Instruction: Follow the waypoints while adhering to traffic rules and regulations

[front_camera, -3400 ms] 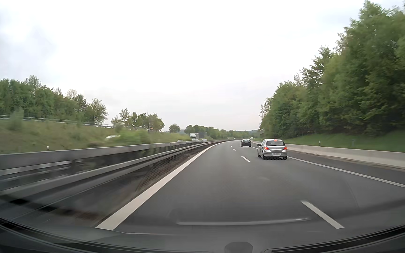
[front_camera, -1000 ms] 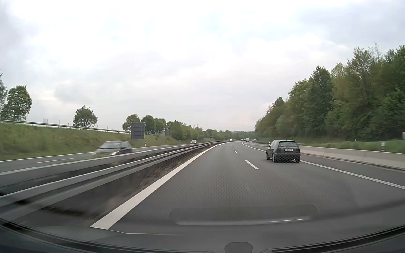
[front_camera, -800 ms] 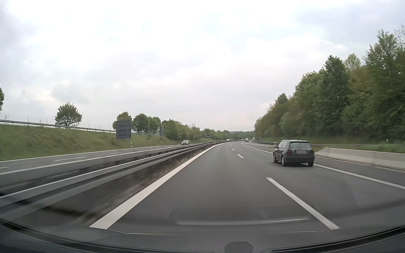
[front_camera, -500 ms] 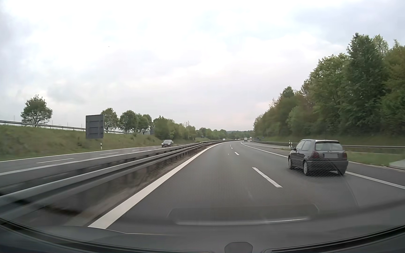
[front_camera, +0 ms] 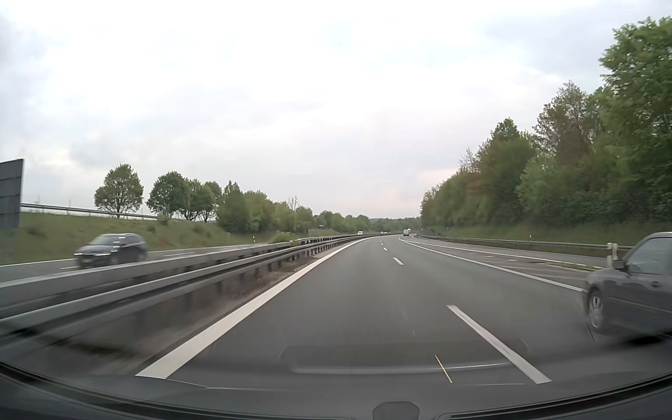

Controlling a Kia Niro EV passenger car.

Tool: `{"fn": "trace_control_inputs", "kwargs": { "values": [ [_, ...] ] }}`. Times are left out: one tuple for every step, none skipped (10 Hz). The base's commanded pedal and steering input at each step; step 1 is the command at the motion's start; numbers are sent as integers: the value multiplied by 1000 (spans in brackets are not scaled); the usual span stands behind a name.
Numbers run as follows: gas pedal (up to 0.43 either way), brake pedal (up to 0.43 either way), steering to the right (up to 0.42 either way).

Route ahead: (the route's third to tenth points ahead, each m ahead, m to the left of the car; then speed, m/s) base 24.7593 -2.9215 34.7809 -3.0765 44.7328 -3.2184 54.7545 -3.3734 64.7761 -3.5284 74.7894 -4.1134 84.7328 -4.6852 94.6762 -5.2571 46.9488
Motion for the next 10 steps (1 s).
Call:
{"fn": "trace_control_inputs", "kwargs": {
  "values": [
    [512,0,9],
    [512,0,9],
    [512,0,9],
    [512,0,9],
    [512,0,9],
    [512,0,9],
    [512,0,9],
    [512,0,9],
    [512,0,9],
    [512,0,9]
  ]
}}
